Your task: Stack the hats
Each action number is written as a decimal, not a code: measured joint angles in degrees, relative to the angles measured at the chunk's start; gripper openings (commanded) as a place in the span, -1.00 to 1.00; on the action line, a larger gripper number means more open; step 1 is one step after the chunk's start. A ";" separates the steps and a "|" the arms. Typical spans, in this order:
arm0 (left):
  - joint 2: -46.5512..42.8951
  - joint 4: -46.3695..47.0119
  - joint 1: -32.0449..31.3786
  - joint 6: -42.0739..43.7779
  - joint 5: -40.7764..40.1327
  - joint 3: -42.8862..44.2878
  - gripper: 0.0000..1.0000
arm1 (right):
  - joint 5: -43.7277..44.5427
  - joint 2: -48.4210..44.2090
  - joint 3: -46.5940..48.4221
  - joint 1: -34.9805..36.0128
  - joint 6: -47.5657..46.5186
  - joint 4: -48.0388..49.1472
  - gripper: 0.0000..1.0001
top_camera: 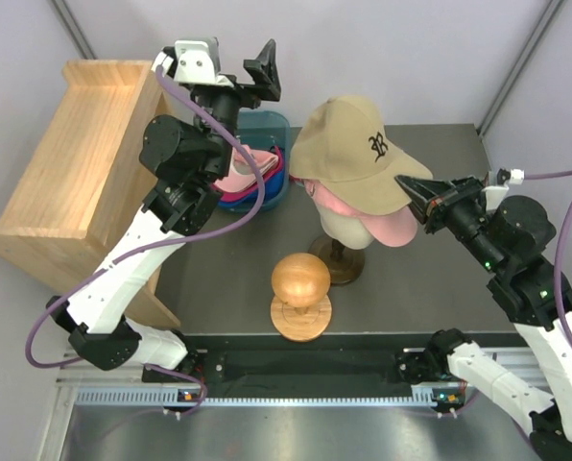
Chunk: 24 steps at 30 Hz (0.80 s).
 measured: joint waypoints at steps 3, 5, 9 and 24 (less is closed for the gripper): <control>-0.02 -0.02 0.00 0.00 -0.02 -0.66 0.97 | 0.07 -1.14 -1.55 0.00 0.72 0.83 -1.00; -0.07 -0.04 0.00 -0.04 -0.07 -1.11 0.97 | 0.11 -1.99 -2.36 0.00 1.22 0.79 -1.00; -0.39 -0.15 0.00 -0.09 -0.46 -1.79 0.97 | 0.20 -2.71 -2.64 0.00 1.27 -0.35 -1.00; -1.88 -0.63 0.00 -2.56 -1.31 -3.91 0.97 | 1.57 -7.02 -5.42 0.00 1.44 -5.68 -1.00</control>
